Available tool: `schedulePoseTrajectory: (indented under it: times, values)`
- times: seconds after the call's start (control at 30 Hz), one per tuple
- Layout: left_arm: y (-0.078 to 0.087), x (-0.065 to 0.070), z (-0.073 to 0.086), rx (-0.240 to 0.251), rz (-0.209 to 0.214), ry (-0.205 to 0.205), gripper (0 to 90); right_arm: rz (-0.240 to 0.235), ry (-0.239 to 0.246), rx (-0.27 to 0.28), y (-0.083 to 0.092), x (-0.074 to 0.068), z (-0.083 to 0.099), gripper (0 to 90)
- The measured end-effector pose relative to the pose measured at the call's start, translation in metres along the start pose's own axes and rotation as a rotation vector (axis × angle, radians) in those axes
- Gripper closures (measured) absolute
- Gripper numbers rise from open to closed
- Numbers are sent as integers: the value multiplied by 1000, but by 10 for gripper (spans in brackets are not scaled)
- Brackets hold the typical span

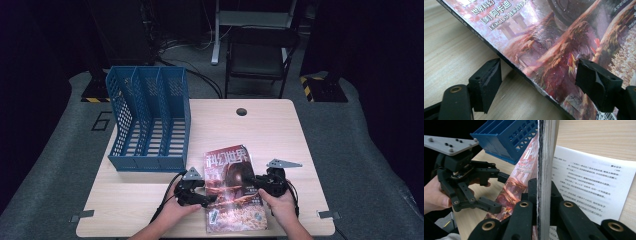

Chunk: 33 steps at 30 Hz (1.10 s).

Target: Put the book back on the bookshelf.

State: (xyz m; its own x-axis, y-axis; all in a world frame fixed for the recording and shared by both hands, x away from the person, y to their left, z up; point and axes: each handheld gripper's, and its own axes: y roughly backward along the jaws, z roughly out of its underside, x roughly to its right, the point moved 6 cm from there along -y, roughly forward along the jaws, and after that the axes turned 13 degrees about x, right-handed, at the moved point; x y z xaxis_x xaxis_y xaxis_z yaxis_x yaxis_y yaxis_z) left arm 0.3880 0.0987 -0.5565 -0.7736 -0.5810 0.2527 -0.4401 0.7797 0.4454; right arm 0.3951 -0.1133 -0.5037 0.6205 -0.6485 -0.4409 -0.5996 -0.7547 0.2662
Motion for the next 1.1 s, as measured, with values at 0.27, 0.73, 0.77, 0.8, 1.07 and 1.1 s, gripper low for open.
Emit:
schedulePoseTrajectory:
  times: [0.27,0.73,0.77,0.8,1.07,1.1]
  values:
    - [-6,-4,-1,2,42,54,156,-30,16,27,0,-4,-3,858]
    - [-24,4,-7,-17,143,70,112,-59,33,39,0,-10,-5,858]
    - [-25,5,-8,-18,140,74,113,-59,31,40,0,-10,-5,858]
    - [-26,5,-8,-18,141,70,113,-59,25,39,0,-10,-5,858]
    - [-21,-3,-13,13,110,119,216,-57,14,25,-2,-6,-3,857]
    - [-19,-4,-14,19,111,142,242,-53,9,25,-2,-5,-3,856]
